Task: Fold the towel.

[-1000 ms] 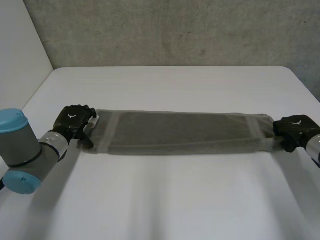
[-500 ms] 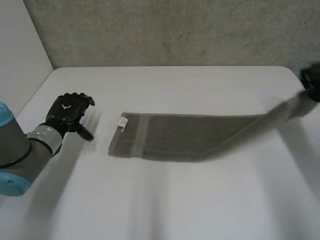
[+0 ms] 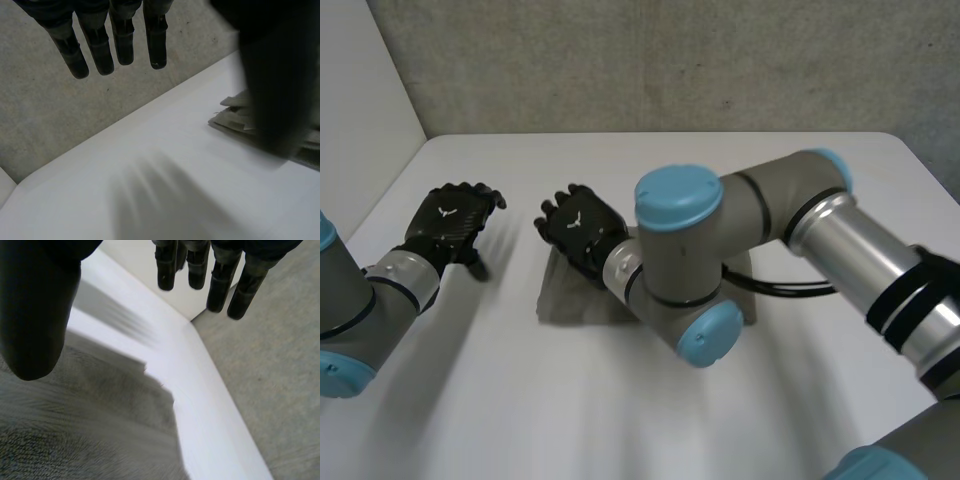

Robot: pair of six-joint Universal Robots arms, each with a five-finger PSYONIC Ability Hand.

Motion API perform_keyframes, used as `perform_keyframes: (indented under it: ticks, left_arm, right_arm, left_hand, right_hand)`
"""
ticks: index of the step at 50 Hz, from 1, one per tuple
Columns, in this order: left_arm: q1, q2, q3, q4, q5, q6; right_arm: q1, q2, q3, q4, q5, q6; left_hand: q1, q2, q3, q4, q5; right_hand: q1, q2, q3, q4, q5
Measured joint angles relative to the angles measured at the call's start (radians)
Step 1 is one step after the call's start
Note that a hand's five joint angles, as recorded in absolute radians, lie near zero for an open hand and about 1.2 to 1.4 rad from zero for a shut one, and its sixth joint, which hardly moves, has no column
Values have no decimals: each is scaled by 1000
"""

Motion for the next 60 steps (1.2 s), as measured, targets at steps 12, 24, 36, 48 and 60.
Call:
perform_keyframes:
  ticks: [12,24,36,48,60]
  left_arm:
    - [-32,-1,-7,2,5,1]
    - [-140,-8,-20,3,17,6]
    - [-213,-134,53,2,14,18]
    - [-216,-208,101,-1,3,22]
    - [-215,-156,71,-3,1,19]
  right_arm:
    - [-103,-205,311,-5,72,38]
    - [-401,-544,979,-204,-46,262]
    - [-510,-583,1224,-420,-114,291]
    - [-517,-567,1254,-523,-121,400]
    - [-506,-572,1250,-537,-120,415]
  left_hand:
    - [0,0,0,0,-2]
    - [0,0,0,0,10]
    - [0,0,0,0,19]
    - [0,0,0,0,19]
    - [1,0,0,0,13]
  right_hand:
    - [-14,0,-5,-2,0]
    - [-6,3,-3,1,4]
    - [302,321,311,301,330]
    - [553,565,554,545,562]
    - [1010,1075,1058,1061,1089]
